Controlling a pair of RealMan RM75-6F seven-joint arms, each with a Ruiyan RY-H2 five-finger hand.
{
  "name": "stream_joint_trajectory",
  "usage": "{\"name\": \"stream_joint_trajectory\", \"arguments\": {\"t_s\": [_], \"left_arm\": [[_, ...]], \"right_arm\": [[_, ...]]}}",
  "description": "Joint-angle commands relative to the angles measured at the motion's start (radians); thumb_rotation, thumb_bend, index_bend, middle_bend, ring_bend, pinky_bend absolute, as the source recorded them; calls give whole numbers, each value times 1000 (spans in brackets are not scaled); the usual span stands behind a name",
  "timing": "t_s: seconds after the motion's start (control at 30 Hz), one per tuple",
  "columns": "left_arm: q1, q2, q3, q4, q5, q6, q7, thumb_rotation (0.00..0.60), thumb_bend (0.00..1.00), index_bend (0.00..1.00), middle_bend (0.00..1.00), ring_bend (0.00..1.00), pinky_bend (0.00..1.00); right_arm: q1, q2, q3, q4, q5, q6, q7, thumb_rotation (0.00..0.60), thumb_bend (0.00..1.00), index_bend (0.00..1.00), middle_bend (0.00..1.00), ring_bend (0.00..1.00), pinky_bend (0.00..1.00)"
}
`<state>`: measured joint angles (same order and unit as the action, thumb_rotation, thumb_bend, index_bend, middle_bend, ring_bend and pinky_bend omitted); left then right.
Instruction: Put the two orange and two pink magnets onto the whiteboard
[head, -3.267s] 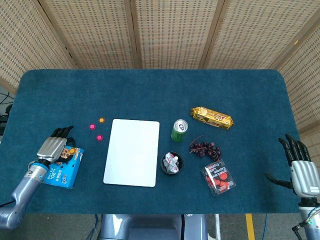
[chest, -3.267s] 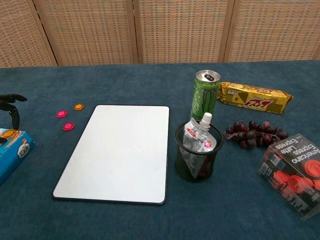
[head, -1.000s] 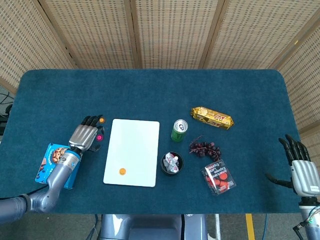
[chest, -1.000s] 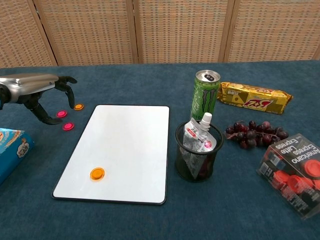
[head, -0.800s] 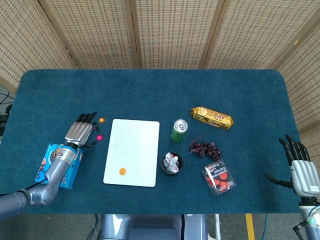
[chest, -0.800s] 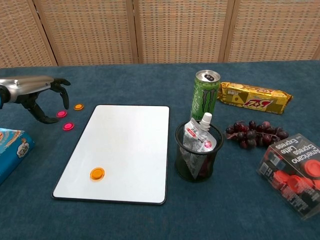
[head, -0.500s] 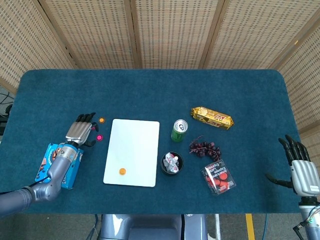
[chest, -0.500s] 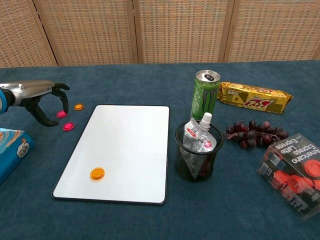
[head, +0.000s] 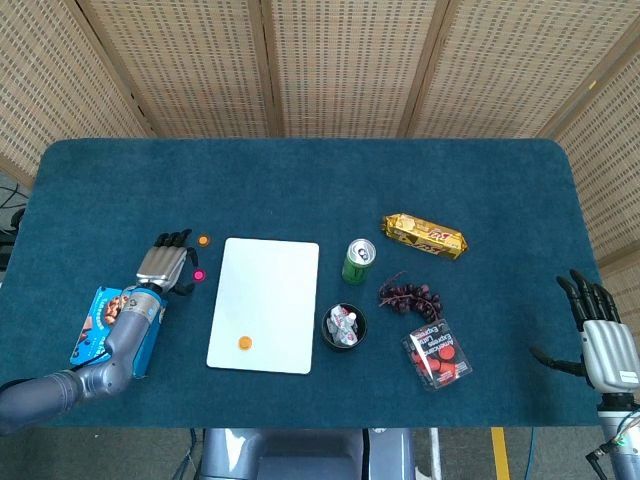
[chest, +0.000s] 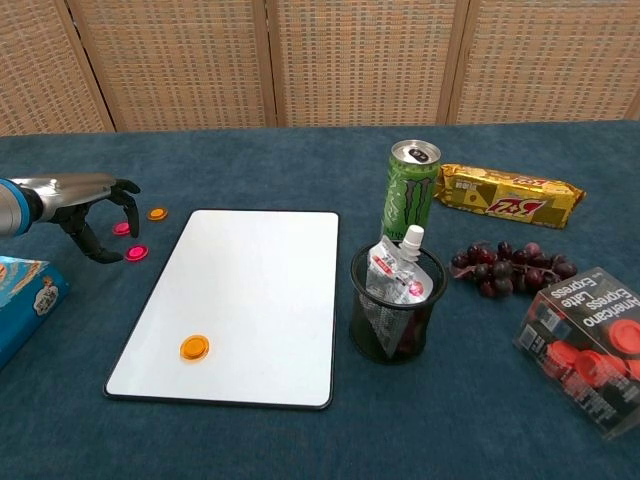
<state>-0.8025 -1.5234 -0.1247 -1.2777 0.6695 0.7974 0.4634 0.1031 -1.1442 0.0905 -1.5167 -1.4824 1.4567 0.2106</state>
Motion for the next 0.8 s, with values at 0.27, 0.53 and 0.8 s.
{"name": "stream_joint_trajectory", "arguments": {"t_s": [0.27,0.53,0.8], "left_arm": [[-3,-36,-1,24,1,16,0,600,305,402,0,0,0],[-9,-54,0,39,-22,24,23,600,305,402,0,0,0],[-13,-82,-3,70,-39,18,30,600,306,402,0,0,0]], "right_arm": [[0,0,0,-1,1,0,1,600,131,0,0,0,0],[0,2,0,-1,1,-3,6,600,131,0,0,0,0],[0,3,-1,-2,1,-3,10,600,131,0,0,0,0]]}}
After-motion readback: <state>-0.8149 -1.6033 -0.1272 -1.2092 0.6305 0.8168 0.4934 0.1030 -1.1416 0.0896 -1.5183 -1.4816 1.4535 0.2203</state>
